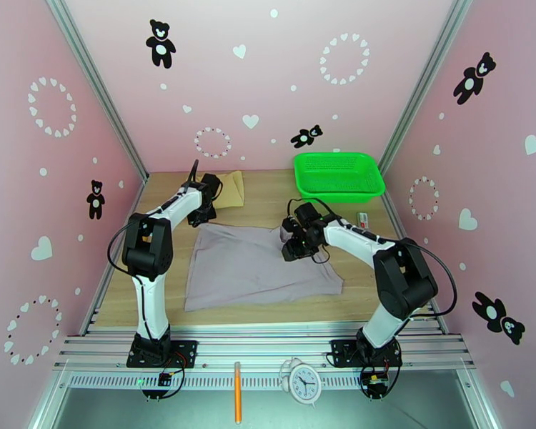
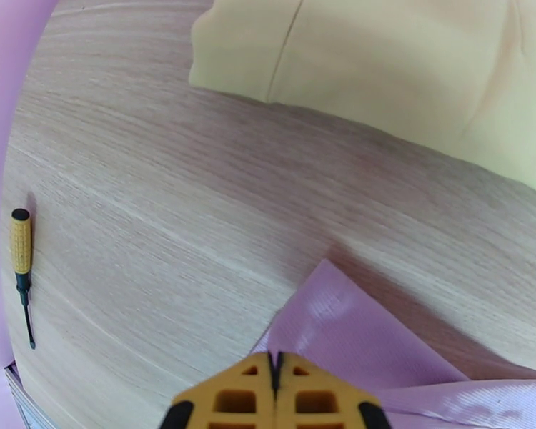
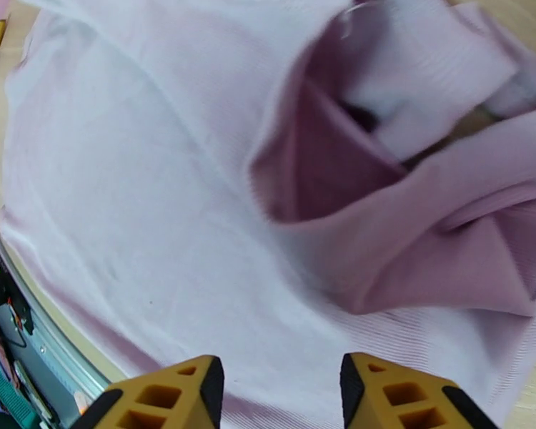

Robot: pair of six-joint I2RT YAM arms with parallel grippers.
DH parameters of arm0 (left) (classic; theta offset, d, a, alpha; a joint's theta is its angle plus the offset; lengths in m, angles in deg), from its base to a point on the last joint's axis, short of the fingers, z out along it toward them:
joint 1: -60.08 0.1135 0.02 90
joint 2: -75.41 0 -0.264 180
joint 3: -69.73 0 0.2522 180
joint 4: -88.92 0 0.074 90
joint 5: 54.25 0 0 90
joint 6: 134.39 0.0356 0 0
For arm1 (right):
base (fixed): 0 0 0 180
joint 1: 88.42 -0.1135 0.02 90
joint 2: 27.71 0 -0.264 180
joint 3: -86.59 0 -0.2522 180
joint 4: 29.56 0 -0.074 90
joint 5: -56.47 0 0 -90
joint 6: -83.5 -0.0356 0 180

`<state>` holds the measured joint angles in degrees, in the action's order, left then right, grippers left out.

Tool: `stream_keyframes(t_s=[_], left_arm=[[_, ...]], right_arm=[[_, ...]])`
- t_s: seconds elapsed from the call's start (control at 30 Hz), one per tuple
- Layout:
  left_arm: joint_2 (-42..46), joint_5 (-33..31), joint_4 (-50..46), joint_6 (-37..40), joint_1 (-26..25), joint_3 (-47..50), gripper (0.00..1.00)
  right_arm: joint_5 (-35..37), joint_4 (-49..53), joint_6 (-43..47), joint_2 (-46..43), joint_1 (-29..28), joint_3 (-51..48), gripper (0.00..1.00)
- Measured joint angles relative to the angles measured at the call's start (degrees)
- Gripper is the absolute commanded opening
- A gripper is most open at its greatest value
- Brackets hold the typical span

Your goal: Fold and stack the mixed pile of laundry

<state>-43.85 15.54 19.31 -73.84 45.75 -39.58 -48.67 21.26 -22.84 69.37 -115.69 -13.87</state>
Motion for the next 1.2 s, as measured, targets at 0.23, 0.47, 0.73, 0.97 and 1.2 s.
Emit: stream_keyframes(t_s=[0.23,0.47,0.73,0.97,1.2], left_arm=[[0.02,0.02,0.28,-0.15,0.00,0.15,0.00],[0.02,0.04,1.05,-0.17,0.00,0.17,0.00],[0.24,0.04,1.05,-0.17,0.00,0.59,0.00],[0.24,0.04,1.07,-0.17,0.00,0.59,0.00],[0.24,0.02,1.07,-0.15,0.00,0.59,0.00]], right_arm=[[6.80,2.03,-4.74,-0.48,2.45,10.05,0.39],[9.97,1.84,-7.21,8.55,3.98,15.23,0.39],[14.99,1.86,-8.35,15.96,4.96,16.46,0.37],[17.92,1.49,-8.13,17.09,6.47,19.56,0.36],[17.75,0.72,-8.13,19.15,6.88,20.63,0.34]])
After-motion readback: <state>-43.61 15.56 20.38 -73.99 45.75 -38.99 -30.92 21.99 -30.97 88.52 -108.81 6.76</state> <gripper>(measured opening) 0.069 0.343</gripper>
